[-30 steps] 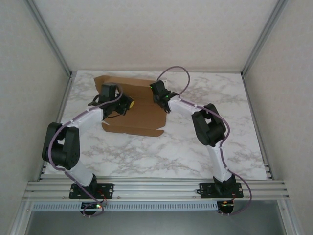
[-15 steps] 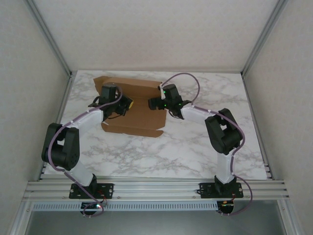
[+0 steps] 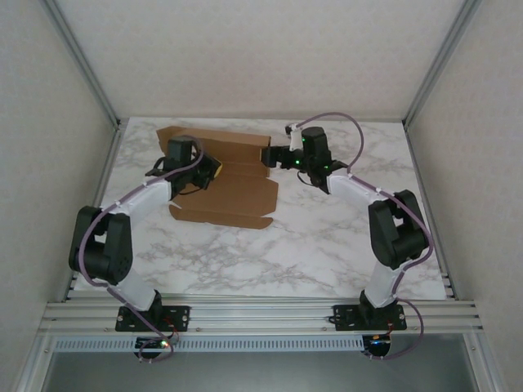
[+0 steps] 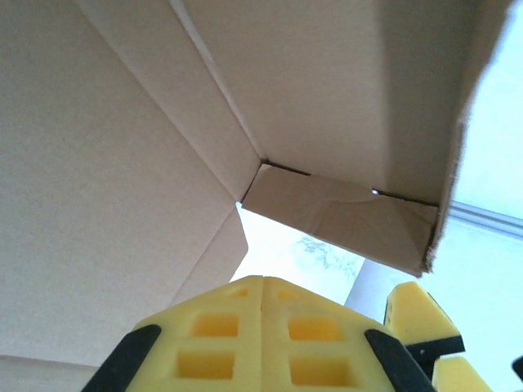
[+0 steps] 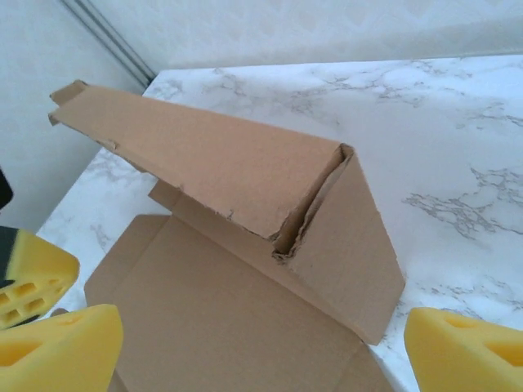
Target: Fold the paper box
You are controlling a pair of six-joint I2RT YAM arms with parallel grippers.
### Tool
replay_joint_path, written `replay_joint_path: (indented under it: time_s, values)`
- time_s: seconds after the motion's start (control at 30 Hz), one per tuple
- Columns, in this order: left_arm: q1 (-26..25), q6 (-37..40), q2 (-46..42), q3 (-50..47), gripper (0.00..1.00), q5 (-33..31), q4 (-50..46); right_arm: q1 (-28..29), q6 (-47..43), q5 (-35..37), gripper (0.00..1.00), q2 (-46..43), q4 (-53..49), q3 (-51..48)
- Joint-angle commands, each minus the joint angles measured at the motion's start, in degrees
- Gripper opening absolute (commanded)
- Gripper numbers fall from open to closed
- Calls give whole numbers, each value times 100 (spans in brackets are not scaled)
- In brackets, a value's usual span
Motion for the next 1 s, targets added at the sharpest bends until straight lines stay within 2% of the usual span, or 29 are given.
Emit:
replay_joint_path:
  time_s: [0.0,0.03,0.1,0.17,0.23,0.3,0.37,0.53,0.83,0.97]
  values:
    - [181,381,-674,-122,0,-184,-49,-38,471,125,87,-216,-458,267]
    - [269,374,-770,-201,0,-98,-18,-56,530,248,85,-228,-613,348]
    - [405,377,-882,-312,8,162,74,-112,774,426,82,-234,-870,492]
    - [513,387,-972,-347,22,240,-17,-227,1192,538,82,-248,-1151,589]
    - [602,157,-1054,-496,44,447,181,-371,1566,267,83,-235,-1251,640]
    - [698,-254,-1051,-638,55,699,502,-463,1830,29,84,-218,-1225,632]
    - [743,-613,-968,-707,60,937,950,-473,1857,-16,84,-217,-1201,618]
    - [749,-1250,-715,-644,61,1021,1819,-475,1959,-156,84,-194,-1097,556]
    - [752,-685,129,425,59,270,1143,-489,1889,-123,85,-301,-1130,506]
    - [753,-613,479,740,59,81,1139,-499,1816,-96,86,-366,-1149,493]
